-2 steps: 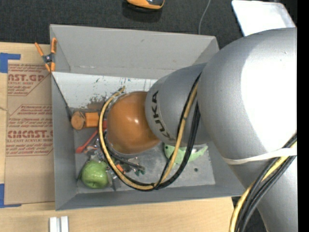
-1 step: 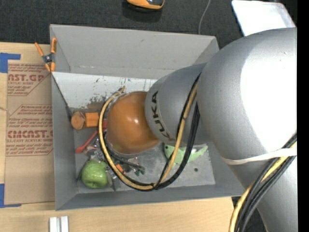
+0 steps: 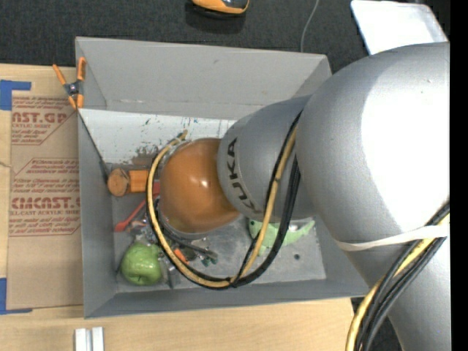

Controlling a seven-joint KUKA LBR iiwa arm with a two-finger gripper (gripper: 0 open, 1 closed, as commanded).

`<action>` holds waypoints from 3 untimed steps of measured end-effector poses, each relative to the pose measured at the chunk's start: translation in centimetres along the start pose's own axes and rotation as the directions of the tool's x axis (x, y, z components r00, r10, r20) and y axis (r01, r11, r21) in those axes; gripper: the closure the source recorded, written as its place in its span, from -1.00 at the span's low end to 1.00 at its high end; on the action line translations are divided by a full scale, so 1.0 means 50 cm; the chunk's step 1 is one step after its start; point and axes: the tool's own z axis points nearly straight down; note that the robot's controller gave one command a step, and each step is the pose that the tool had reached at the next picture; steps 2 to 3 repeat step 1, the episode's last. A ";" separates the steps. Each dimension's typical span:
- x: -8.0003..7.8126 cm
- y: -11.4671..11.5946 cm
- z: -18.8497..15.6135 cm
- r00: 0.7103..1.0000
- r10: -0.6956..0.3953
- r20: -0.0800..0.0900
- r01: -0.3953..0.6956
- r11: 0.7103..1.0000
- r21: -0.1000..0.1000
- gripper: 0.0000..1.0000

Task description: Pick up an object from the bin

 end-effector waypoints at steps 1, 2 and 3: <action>-0.037 0.033 0.001 0.999 -0.047 -0.011 0.047 0.999 0.006 1.00; -0.037 0.033 0.001 0.999 -0.047 -0.011 0.047 0.999 0.006 1.00; -0.037 0.033 0.001 0.999 -0.047 -0.011 0.047 0.999 0.006 1.00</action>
Offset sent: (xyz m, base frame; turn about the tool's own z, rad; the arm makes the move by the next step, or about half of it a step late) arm -0.0026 0.0127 0.0004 0.0040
